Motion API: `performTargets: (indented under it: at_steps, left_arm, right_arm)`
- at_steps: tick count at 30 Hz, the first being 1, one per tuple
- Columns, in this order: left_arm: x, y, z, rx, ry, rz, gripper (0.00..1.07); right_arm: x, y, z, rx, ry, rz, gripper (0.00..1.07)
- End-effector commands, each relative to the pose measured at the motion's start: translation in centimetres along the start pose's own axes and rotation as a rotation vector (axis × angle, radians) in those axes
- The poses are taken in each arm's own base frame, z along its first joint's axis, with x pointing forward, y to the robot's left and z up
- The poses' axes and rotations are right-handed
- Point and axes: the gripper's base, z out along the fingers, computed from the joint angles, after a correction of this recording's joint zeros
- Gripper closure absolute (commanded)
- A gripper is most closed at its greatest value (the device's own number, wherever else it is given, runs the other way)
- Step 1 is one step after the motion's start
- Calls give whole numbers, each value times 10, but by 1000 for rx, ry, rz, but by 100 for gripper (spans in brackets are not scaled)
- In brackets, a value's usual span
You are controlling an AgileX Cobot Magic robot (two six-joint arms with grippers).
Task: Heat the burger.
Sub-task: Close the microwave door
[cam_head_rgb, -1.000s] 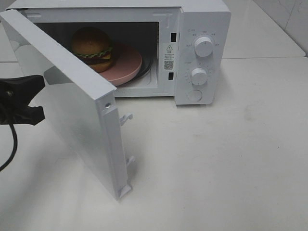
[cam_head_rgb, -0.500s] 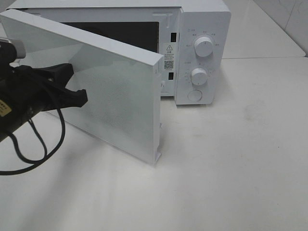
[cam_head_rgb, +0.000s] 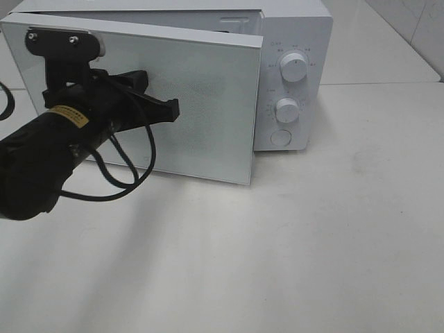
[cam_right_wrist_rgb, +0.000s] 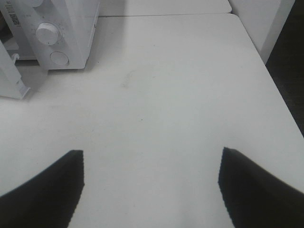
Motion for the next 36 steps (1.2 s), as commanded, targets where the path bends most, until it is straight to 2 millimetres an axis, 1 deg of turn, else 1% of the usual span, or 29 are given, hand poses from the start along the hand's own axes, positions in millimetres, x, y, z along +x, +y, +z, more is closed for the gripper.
performTargets:
  at_steps: [1,2,4,6,7,9,12,13,15,17,19,20,22,25,31,33,35,36]
  left_arm:
    - [-2,-6,9,3,11,-5,107]
    - [-4,-8,17,-9,13,-23,107]
    - [-5,-8,20,-20,7,-36,107]
    - [-8,-9,29,-51,3,-49,107]
    - [-8,-9,29,-51,3,-49,107]
    - [-10,-12,37,-49,-4,-34,107]
    - [-12,-14,43,-49,-15,-28,107]
    - [-13,-15,47,-55,-22,-32,107]
    - [-14,-15,49,-61,-26,-38,107]
    - [-16,-16,58,-80,-30,-64,107]
    - [-16,-17,61,-77,-26,-64,107]
    - [-16,-17,61,-77,-26,-64,107]
    - [-21,-15,71,-80,-23,-63,107]
    - [-24,-11,75,-86,-23,-70,107]
    - [-24,-12,74,-79,-12,-53,107]
    - [-19,-28,66,-5,94,-50,107]
    - [-19,-31,63,8,110,-50,107]
    - [-15,-40,56,44,162,-47,107]
  right_arm:
    - [2,0,-3,0,-38,2,31]
    - [2,0,-3,0,-38,2,31]
    - [2,0,-3,0,-38,2,31]
    - [2,0,-3,0,-38,2,31]
    - [2,0,-3,0,-38,2,31]
    - [2,0,-3,0,-38,2,31]
    - [2,0,-3,0,-38,2,31]
    - [2,0,-3,0,-38,2,31]
    - [2,0,-3,0,-38,2,31]
    - [2,0,-3,0,-38,2,31]
    - [2,0,-3,0,-38,2,31]
    - [2,0,-3,0,-38,2,31]
    - [2,0,-3,0,-38,2,31]
    - [2,0,-3,0,-38,2,31]
    - [2,0,-3,0,-38,2,31]
    - [2,0,-3,0,-38,2,31]
    - [2,0,-3,0,-38,2,31]
    - [2,0,-3,0,-38,2,31]
